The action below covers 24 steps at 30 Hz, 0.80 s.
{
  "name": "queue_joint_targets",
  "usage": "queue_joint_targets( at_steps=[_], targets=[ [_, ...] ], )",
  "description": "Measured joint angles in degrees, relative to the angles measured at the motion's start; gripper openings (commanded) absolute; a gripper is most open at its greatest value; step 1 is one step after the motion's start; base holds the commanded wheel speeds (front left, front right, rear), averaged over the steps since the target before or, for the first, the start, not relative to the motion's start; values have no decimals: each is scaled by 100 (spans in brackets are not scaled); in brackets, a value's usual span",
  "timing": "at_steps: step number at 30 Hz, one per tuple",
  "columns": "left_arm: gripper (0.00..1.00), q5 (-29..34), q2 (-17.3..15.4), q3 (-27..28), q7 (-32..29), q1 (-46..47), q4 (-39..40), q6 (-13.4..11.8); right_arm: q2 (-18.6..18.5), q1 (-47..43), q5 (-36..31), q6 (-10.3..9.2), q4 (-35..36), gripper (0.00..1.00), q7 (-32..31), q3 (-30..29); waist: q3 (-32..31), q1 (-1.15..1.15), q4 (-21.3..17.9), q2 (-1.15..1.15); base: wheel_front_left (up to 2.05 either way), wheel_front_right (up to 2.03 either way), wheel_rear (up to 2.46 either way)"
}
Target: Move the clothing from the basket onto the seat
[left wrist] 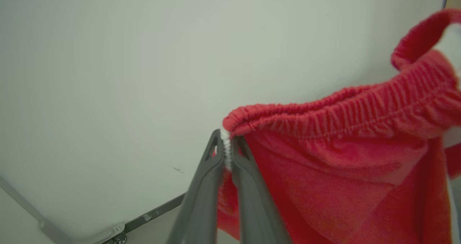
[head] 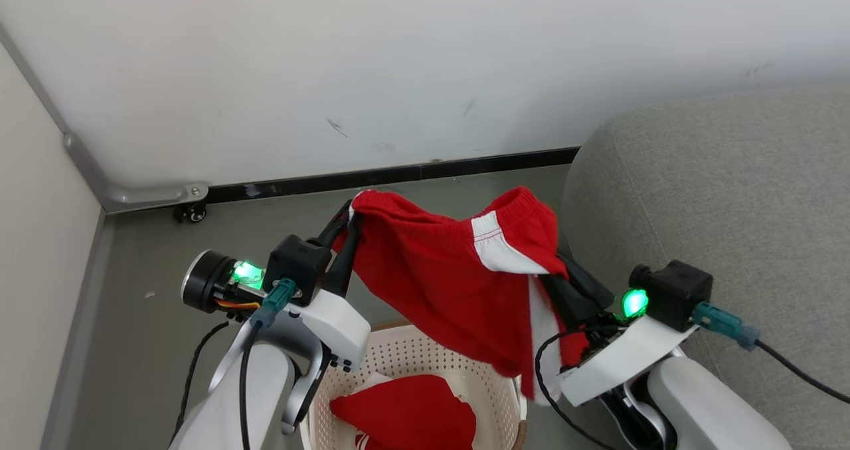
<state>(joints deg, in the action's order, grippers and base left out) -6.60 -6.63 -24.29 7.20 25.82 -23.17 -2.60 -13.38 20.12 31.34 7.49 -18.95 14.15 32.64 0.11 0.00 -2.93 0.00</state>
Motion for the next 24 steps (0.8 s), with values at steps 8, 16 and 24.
queue_joint_targets(
  at_steps=[8,16,24],
  targets=[
    [100,-337,137,152,204,-141,-96,2,-181,43,76,0,276,0,4,-495,30,0,-116,0,0,0,0],
    [100,-566,183,300,404,-205,-8,56,-350,45,82,0,363,0,4,-1095,18,0,-113,0,0,0,0],
    [100,-609,141,457,553,-419,19,24,-568,-199,92,0,448,0,5,-1616,-24,0,-208,0,0,0,0]
  ],
)
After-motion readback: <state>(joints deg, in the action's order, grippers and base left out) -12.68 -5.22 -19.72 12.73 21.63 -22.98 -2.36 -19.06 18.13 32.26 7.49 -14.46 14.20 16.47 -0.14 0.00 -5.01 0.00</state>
